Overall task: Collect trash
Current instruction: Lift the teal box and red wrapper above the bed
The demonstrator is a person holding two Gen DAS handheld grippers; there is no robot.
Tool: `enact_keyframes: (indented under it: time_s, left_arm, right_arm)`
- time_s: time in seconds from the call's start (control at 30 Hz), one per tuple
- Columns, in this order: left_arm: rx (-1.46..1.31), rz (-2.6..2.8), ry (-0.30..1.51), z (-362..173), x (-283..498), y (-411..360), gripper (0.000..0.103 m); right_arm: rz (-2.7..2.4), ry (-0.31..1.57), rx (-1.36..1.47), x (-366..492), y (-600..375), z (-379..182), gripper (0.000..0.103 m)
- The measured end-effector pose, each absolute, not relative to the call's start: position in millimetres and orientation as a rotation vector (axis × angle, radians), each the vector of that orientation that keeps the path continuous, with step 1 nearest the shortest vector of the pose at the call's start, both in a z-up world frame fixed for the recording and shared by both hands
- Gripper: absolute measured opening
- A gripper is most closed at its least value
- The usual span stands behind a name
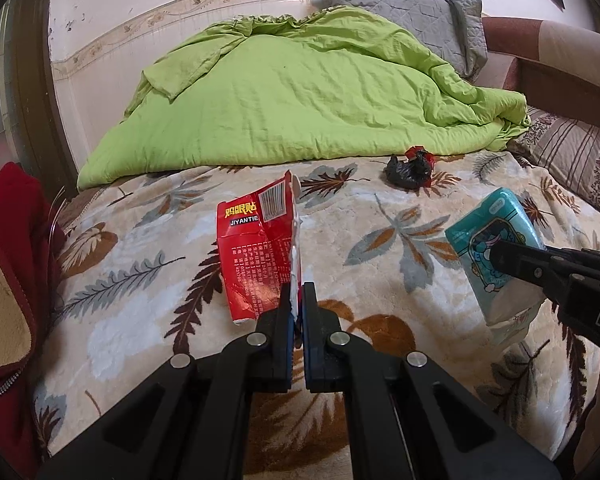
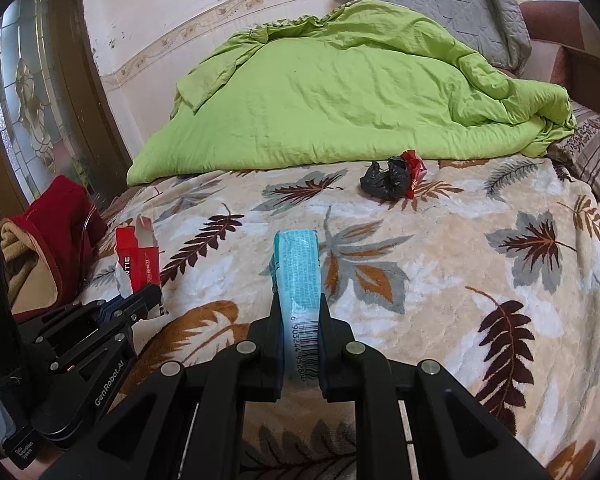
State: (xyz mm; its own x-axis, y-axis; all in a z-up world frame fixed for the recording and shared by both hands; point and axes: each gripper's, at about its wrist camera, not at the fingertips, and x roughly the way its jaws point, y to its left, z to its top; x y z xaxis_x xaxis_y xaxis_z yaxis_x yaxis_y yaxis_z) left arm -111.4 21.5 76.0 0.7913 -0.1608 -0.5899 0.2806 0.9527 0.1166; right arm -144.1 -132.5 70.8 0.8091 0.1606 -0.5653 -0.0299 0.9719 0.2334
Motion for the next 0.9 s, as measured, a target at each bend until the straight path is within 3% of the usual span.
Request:
enact_keyframes:
  time_s: [0.9]
  left_arm:
    - [0.232,-0.257,0.595,76.7,-118.5,12.1,0.003]
  right_arm:
    - [0.108,0.62,0.223,-145.0,-132.8,71.6,0.014]
